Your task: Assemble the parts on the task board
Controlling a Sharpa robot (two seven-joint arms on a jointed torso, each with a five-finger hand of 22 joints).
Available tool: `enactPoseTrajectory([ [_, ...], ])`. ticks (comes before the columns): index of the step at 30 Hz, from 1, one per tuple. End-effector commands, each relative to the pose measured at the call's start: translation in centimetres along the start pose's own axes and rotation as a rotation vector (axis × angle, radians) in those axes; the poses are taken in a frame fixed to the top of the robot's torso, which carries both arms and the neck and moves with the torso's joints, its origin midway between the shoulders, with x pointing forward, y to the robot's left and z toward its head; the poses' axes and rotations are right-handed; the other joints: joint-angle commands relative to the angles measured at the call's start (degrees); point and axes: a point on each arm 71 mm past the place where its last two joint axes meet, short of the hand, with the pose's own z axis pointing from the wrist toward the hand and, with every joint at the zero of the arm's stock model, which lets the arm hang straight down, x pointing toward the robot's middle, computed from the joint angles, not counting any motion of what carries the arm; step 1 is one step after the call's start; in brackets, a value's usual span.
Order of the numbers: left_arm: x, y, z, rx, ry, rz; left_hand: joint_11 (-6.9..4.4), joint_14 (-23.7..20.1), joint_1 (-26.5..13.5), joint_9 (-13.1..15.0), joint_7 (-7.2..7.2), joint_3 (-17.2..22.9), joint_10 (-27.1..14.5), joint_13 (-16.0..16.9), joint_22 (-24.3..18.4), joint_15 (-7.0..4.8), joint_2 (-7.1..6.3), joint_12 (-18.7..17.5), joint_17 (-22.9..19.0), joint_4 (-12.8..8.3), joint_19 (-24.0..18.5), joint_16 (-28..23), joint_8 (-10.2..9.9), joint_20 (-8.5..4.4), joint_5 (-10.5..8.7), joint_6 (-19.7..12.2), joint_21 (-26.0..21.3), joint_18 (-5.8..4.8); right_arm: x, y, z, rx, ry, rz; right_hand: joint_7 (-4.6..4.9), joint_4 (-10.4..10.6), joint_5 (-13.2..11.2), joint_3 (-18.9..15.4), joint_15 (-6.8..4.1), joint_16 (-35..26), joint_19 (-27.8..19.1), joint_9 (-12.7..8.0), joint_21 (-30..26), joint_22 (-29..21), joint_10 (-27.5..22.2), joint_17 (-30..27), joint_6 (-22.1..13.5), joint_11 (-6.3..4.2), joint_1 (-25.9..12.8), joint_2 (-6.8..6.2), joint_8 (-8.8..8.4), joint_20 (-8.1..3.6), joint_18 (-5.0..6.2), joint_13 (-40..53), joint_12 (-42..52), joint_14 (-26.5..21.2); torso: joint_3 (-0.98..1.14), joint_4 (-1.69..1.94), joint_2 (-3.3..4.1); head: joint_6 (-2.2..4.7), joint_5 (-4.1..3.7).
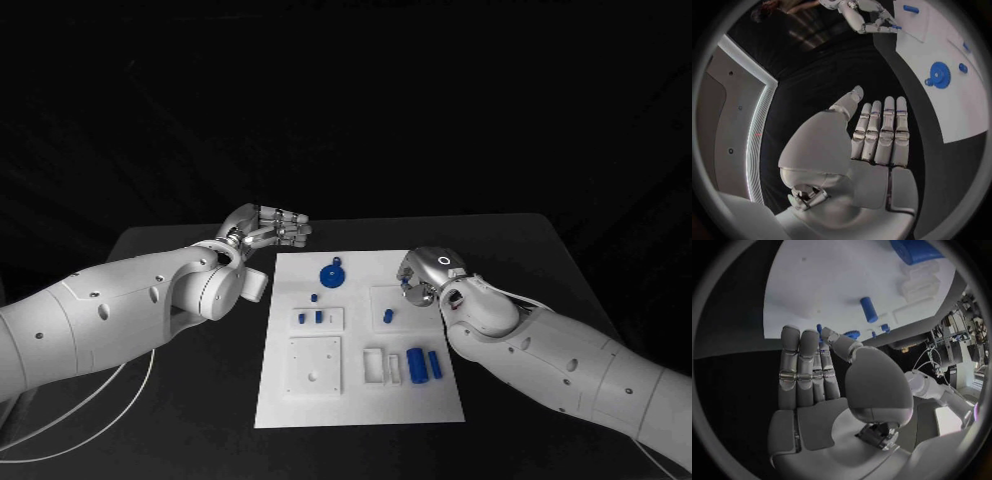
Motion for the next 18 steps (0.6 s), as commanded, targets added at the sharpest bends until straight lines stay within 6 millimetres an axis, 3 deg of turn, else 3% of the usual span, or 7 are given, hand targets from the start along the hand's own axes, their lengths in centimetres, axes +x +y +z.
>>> enactPoseTrajectory([
  [1,0.0,-0.2,0.1,0.014,0.006,-0.004,0.03,0.5,-0.1,0.0,-0.21,-0.2,-0.3,0.0,-0.1,-0.05,0.59,0.2,0.0,-0.1,0.2,-0.1,0.0,0.01,0.20,-0.1,0.3,0.97,-1.2,0.0,-0.1,0.009,-0.045,0.035,0.07,0.4,0.2,0.1,-0.49,-0.3,0.5,0.0,-0.5,0.4,0.8,0.2,0.5,-0.10,0.5,0.00,0.29,-0.21,0.43,0.1,0.4,0.1,0.04,-0.05,-0.05,0.11,0.06],
  [7,0.0,-0.2,0.1,0.014,0.004,-0.003,0.03,0.5,-0.1,0.0,-0.21,-0.2,-0.3,0.0,-0.1,-0.05,0.59,0.2,0.0,-0.1,0.2,-0.1,0.0,0.01,0.20,-0.1,0.3,0.97,-3.2,0.6,-0.5,-0.010,-0.068,0.122,0.04,0.8,0.2,-0.1,-0.51,-0.3,0.8,0.0,-1.1,1.0,0.8,0.4,0.6,-0.13,0.6,-0.09,0.27,-0.24,0.56,0.1,0.4,0.1,-0.05,-0.19,-0.22,0.37,0.71],
  [13,0.1,-0.2,0.3,0.017,0.003,-0.002,0.03,0.5,-0.1,0.0,-0.21,-0.2,-0.3,0.0,-0.1,-0.05,0.59,0.2,0.0,-0.1,0.2,-0.1,0.0,0.01,0.20,-0.1,0.3,0.97,-3.1,2.8,-1.7,-0.065,-0.041,0.203,0.07,0.8,0.2,-0.3,-0.49,-0.4,1.0,0.0,-1.6,1.3,0.7,0.4,0.5,-0.11,0.6,0.09,0.27,-0.19,0.66,0.1,0.3,0.1,-0.11,-0.23,-0.35,0.40,1.59],
  [14,0.1,-0.2,0.4,0.019,0.002,-0.001,0.03,0.5,-0.1,0.0,-0.21,-0.2,-0.3,0.0,-0.1,-0.05,0.59,0.2,0.0,-0.1,0.2,-0.1,0.0,0.01,0.20,-0.1,0.3,0.97,-3.0,3.4,-2.0,-0.081,-0.038,0.215,0.09,0.8,0.2,-0.5,-0.48,-0.5,1.0,0.0,-1.9,1.4,0.7,0.5,0.5,-0.09,0.7,0.17,0.28,-0.18,0.68,0.1,0.4,0.1,-0.13,-0.21,-0.44,0.32,2.15],
  [18,0.3,-0.2,0.7,0.026,0.000,0.003,0.01,0.6,0.0,0.0,-0.20,-0.1,-0.3,0.0,-0.2,-0.08,0.70,0.2,0.0,-0.1,0.1,-0.1,0.0,-0.02,0.25,0.0,0.7,0.97,-2.5,5.0,-2.8,-0.118,-0.030,0.241,0.09,0.6,0.2,-0.4,-0.47,-0.6,1.1,0.0,-1.9,1.7,0.6,0.5,0.5,-0.06,0.7,0.22,0.29,-0.17,0.66,0.1,0.4,0.1,-0.36,0.13,-0.66,0.03,3.03],
])
